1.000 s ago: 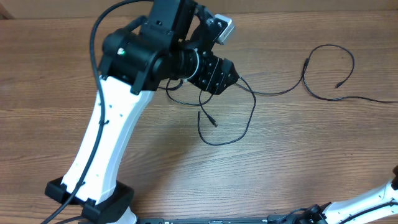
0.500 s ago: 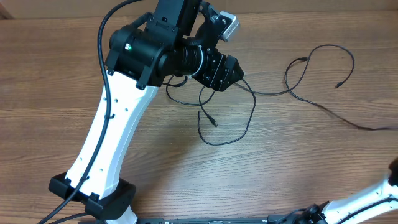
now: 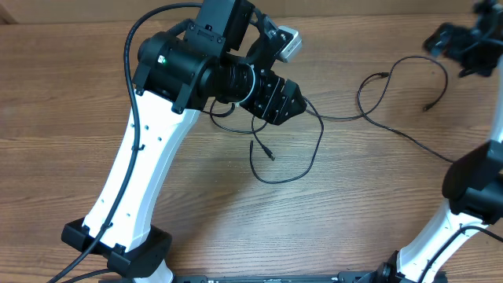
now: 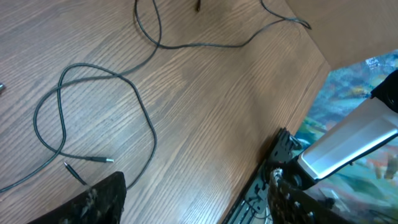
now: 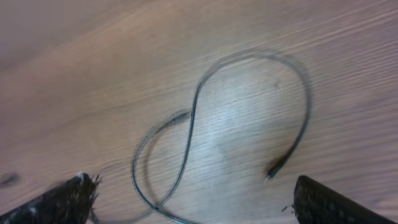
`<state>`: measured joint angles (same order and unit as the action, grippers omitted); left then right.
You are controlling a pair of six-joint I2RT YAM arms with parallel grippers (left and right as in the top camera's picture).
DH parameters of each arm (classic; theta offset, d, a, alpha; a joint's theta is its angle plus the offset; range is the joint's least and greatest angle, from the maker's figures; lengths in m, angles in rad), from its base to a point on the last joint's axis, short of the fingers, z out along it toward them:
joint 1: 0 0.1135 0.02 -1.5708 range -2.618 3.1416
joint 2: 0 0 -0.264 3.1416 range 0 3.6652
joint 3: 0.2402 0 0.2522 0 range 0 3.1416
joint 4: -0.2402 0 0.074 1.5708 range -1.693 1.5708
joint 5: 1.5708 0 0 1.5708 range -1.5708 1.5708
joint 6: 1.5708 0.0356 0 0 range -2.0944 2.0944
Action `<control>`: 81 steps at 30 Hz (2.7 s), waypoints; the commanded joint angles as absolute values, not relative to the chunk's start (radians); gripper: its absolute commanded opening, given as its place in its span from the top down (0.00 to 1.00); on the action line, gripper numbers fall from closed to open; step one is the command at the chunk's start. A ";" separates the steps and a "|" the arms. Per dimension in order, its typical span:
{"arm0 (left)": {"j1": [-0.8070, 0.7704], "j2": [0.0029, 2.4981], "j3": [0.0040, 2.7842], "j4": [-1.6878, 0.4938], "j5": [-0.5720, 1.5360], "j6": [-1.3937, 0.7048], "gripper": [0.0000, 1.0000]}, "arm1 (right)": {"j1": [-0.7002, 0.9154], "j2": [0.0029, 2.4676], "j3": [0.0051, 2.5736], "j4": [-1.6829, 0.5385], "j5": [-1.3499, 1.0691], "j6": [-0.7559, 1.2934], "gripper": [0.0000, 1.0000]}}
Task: Untangle cables
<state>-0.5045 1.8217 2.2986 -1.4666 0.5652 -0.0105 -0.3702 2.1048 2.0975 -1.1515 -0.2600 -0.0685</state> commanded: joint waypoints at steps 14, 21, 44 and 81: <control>-0.512 1.817 2.307 -1.471 0.630 0.049 0.27 | -0.097 2.122 1.604 -0.853 -0.225 0.005 0.27; -0.512 1.817 2.307 -1.496 0.629 0.065 0.27 | -0.076 2.170 1.604 -0.811 -0.221 0.038 0.61; -0.512 1.817 2.307 -1.490 0.625 0.068 0.27 | -0.207 2.185 1.990 -0.892 -0.225 0.052 0.96; -0.524 1.817 2.307 -1.454 0.613 -0.007 0.25 | -0.693 2.198 2.252 -1.010 -0.397 0.000 0.00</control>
<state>-0.5240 1.8217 2.2986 -1.4605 0.6247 -0.0006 -0.7692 2.1876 2.2345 -0.9920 -0.2214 0.0006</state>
